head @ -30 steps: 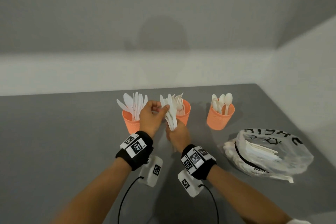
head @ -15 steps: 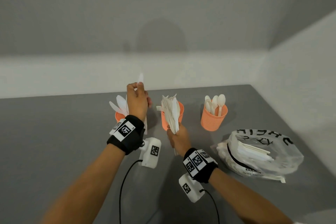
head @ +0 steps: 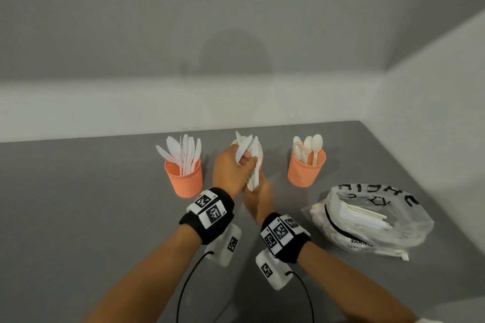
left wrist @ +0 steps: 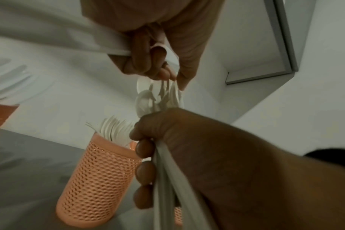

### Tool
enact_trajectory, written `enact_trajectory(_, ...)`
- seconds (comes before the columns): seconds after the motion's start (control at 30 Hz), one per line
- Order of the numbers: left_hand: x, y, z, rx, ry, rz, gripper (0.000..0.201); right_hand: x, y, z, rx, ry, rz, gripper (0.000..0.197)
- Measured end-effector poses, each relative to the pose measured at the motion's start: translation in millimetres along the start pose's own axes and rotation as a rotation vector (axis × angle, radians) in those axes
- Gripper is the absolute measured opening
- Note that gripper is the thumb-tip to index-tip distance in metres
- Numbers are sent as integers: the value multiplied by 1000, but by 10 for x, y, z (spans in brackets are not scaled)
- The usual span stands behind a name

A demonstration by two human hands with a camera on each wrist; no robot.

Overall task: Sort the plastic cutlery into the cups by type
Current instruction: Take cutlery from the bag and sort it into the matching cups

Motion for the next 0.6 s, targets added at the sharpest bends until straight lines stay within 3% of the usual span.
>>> enact_trajectory(0.1, 49, 6, -48, 19, -47, 23, 20, -52, 30, 65, -47, -14, -8, 54)
enact_trajectory(0.2, 27, 19, -122, 47, -46, 12, 9, -85, 40, 79, -37, -54, 2, 49)
enact_trajectory(0.33, -22, 24, -207, 93, -27, -12, 8, -79, 27, 25, -10, -102, 13, 45)
enact_trajectory(0.5, -85, 24, -147, 37, 173, -49, 11, -121, 47, 27, 3, -152, -15, 75)
enact_trajectory(0.6, -92, 12, -109, -22, 264, -45, 16, -84, 41, 31, -3, -167, 15, 82)
Point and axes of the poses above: each hand's wrist, its own y-axis away from the middle knuckle, its own x-axis out of the palm, z = x × y, the point moved 8 cm from there along -y, towards the middle knuckle, and after that the axes turned 4 degrees about -x, right-handed, at the moved point
